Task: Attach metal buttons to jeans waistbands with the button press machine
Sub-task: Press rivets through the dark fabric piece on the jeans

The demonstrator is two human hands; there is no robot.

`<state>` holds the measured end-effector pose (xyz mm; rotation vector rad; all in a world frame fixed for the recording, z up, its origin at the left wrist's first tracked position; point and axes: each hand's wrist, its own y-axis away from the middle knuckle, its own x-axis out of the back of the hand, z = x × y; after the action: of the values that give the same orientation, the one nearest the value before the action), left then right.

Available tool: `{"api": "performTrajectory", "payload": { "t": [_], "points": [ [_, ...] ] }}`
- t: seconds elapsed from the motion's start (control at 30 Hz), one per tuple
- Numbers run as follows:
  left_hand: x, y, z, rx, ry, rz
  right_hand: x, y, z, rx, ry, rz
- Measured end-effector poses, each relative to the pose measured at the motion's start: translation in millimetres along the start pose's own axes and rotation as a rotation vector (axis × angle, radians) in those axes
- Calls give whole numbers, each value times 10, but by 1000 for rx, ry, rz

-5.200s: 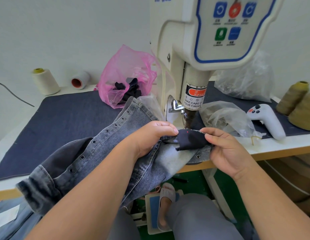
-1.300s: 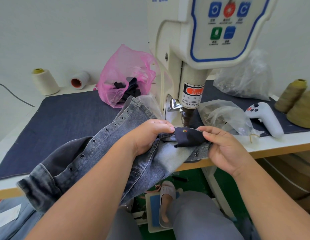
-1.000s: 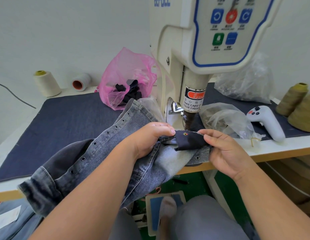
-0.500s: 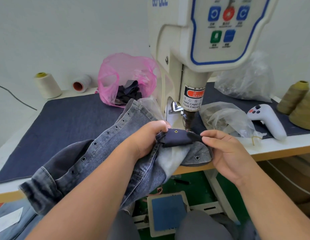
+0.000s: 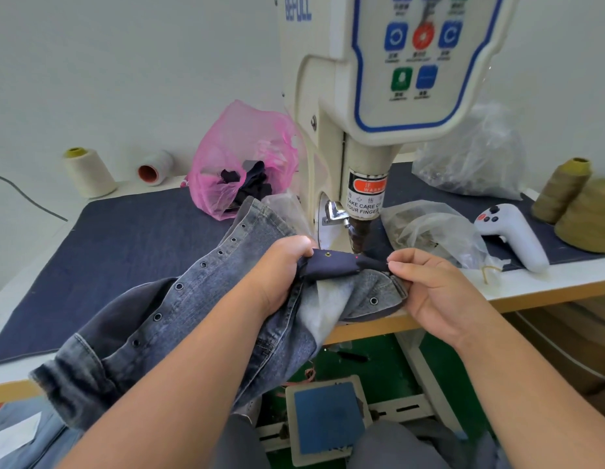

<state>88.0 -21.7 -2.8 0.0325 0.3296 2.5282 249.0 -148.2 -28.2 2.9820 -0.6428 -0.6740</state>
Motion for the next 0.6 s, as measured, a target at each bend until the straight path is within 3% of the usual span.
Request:
{"api": "performTrajectory", "payload": {
  "t": [0.2, 0.6],
  "points": [
    [162, 32, -27, -41, 181, -114, -53, -36, -16, -9, 17, -59],
    [180, -4, -109, -65, 207, -199, -54, -75, 29, -10, -52, -71]
  ]
}}
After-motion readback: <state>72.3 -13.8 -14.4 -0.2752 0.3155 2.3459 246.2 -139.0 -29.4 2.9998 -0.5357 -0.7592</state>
